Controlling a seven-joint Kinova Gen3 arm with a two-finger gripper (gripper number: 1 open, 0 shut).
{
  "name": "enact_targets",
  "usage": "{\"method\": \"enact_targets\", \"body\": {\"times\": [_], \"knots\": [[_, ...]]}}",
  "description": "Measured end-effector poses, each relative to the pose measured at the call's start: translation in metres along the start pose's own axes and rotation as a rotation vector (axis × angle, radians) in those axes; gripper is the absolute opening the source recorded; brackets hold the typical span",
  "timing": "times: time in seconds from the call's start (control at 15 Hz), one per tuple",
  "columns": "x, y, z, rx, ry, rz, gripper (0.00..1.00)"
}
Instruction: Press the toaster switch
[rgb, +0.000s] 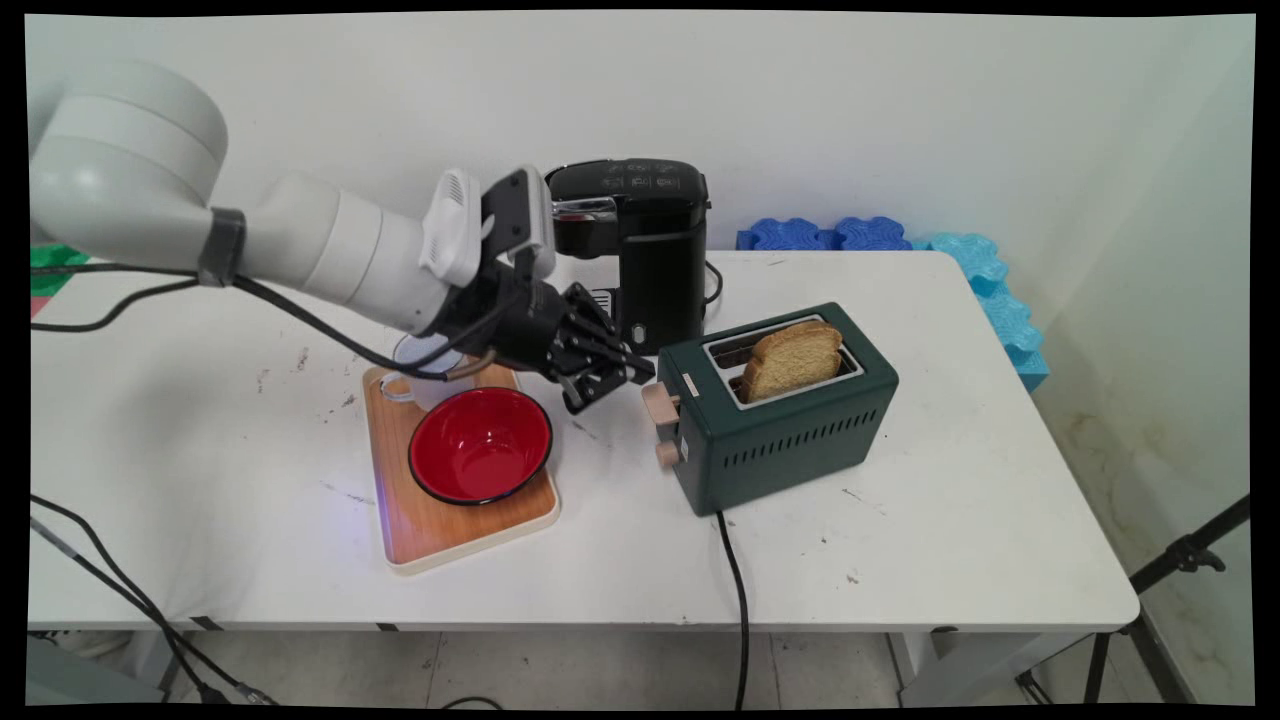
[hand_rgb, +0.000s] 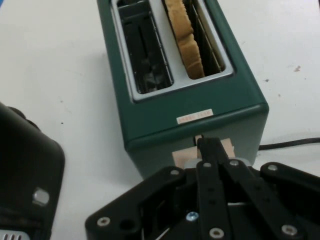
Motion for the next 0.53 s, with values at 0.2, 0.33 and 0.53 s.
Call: {"method": "enact_targets", "body": {"times": [0.2, 0.33, 0.53], "knots": [[-0.002, 0.004, 0.006, -0.001, -0.004, 0.006, 0.00], [-0.003, 0.005, 0.010, 0.002, -0.009, 0.009, 0.00], [-0.007, 0.006, 0.016, 0.010, -0.020, 0.010, 0.00]]}}
